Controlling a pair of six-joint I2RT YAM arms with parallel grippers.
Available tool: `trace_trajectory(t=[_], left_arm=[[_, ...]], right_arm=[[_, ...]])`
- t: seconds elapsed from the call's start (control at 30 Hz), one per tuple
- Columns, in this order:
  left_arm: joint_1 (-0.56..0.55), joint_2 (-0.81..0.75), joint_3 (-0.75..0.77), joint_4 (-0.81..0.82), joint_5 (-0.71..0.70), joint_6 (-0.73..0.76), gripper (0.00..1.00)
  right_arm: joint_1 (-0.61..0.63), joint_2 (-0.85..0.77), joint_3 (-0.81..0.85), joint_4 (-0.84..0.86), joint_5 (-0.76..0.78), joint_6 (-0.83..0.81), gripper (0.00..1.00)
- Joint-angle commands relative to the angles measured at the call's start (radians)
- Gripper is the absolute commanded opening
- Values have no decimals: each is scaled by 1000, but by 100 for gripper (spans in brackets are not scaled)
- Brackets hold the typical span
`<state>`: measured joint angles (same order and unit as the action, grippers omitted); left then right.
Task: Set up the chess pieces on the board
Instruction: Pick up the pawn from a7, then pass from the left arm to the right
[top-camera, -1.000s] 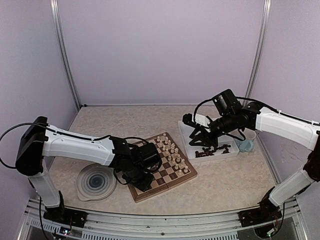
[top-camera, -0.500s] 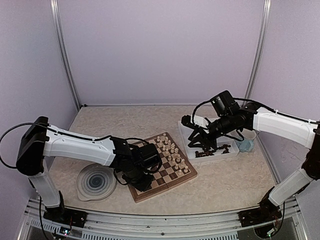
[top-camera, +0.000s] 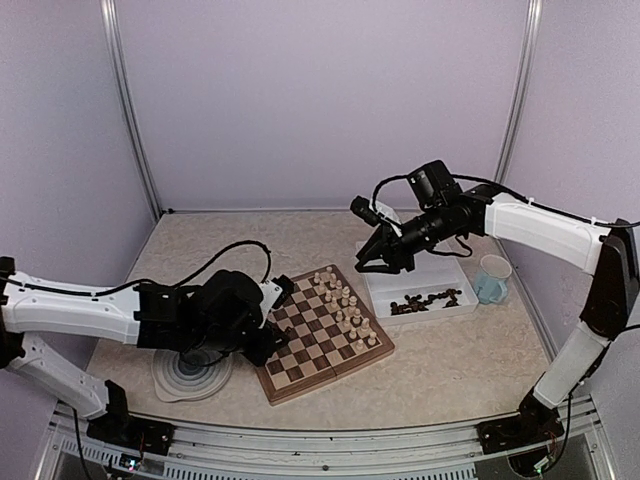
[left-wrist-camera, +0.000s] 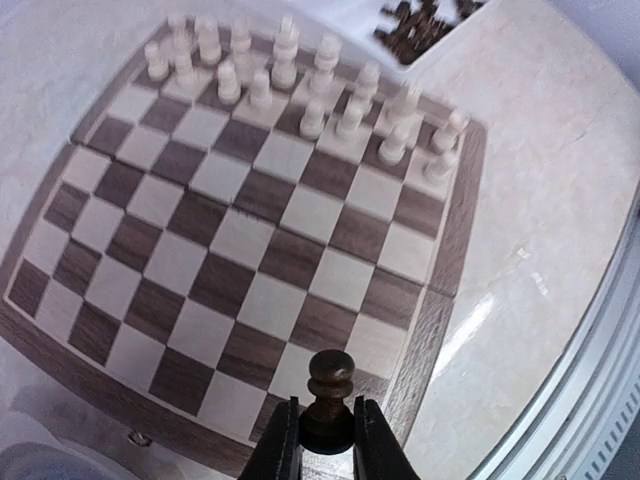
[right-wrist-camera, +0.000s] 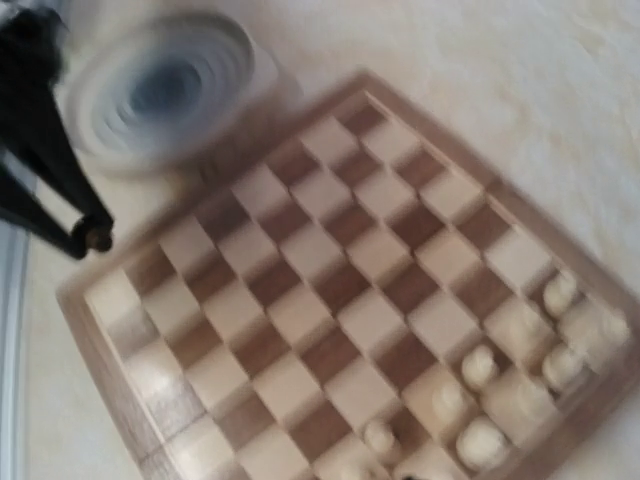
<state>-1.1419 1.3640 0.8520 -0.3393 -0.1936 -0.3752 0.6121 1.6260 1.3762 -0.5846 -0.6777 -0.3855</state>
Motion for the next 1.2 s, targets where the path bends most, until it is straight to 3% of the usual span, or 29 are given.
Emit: trace_trajectory(t=[0.0,0.1,0.17,0.63,1.03,1.17], left_arm=[[13,-137,-130,366,-36,105,12],[8,-185,-197,467,-77,132,13],[4,-212,-230,529,-89,146,13],[-18,-185,-227,584,-69,164,13],[-32,-174,-223,609,-58,157,13],[-32,-169,-223,610,-54,154,12]], right_arm=[[-9,148,137,-115,-279,104,41],[11,239,195,-160,-416,139,52],[44,266,214,-157,-414,144,53],[204,373,390,-186,-322,187,50],[267,365,382,-199,-269,165,44],[282,370,393,-202,-264,163,37]])
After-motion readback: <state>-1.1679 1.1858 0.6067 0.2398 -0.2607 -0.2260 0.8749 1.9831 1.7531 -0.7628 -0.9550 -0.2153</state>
